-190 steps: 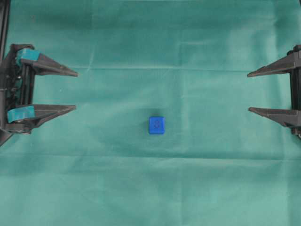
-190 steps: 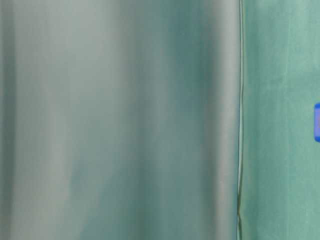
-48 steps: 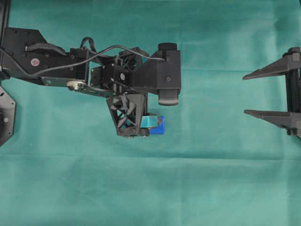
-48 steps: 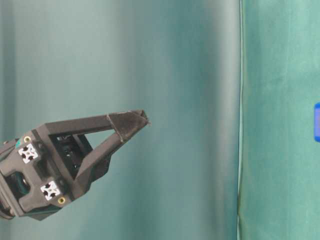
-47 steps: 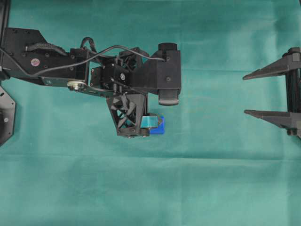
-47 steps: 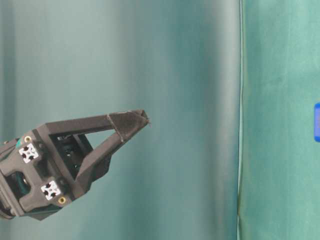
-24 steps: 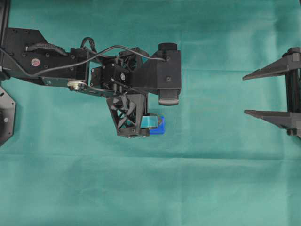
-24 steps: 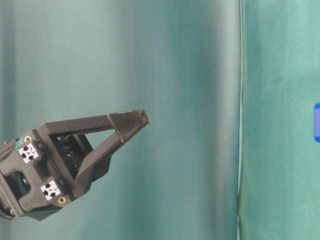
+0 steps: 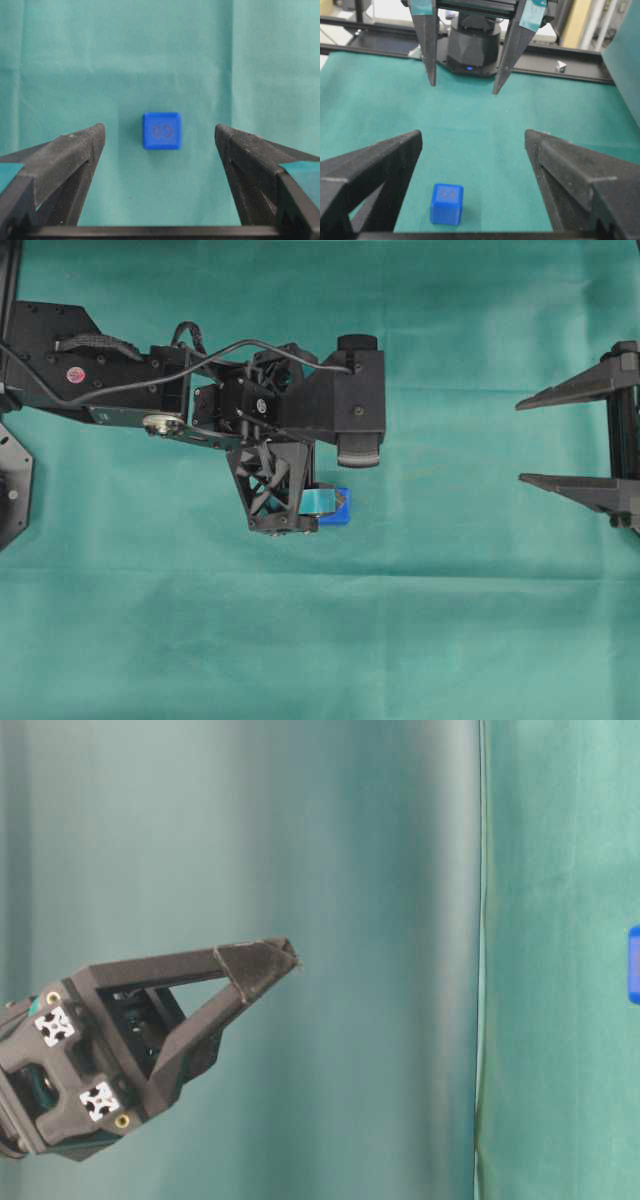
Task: Handover the blue block to the right arm after grasping it with the left arm, then place it in the designated position.
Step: 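Close the left gripper on the blue cube and lift it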
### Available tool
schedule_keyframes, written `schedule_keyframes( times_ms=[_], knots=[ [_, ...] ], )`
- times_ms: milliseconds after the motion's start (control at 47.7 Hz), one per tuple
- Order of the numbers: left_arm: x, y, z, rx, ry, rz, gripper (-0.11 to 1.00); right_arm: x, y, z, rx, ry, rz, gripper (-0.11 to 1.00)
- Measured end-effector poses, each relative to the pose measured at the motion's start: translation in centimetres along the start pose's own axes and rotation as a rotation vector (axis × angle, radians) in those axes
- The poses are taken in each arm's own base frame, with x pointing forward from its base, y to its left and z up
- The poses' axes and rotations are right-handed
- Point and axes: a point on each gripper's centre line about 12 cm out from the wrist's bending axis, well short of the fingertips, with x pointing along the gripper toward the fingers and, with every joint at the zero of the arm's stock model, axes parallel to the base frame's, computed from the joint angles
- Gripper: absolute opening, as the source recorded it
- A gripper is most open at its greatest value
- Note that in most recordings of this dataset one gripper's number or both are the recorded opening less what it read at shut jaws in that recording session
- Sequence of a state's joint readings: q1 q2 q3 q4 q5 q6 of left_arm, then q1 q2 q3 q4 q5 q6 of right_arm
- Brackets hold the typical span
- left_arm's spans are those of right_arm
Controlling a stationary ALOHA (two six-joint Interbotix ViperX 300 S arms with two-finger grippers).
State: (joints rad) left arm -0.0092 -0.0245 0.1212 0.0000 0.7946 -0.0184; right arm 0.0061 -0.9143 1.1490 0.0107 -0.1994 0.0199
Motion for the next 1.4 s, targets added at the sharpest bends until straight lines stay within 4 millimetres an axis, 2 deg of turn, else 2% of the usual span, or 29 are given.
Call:
schedule_keyframes(
  times_ms=[482,901,1111,1404],
  knots=[
    [3.7,0.0,-3.1,-0.016,-0.014,-0.001,1.00,0.2,0.0,-0.3,0.000,0.018,0.000,0.94],
    [9.4,-0.4,-5.8,-0.011,0.069,-0.005,1.00,0.2,0.0,-0.4,0.000,0.023,-0.001,0.94],
    [11.3,-0.5,-6.5,-0.007,0.065,-0.007,1.00,0.4,0.0,-0.6,0.000,0.031,-0.001,0.94],
    [14.2,-0.5,-9.0,-0.004,0.108,-0.006,1.00,0.4,0.0,-0.6,0.000,0.034,-0.001,0.94]
  ],
)
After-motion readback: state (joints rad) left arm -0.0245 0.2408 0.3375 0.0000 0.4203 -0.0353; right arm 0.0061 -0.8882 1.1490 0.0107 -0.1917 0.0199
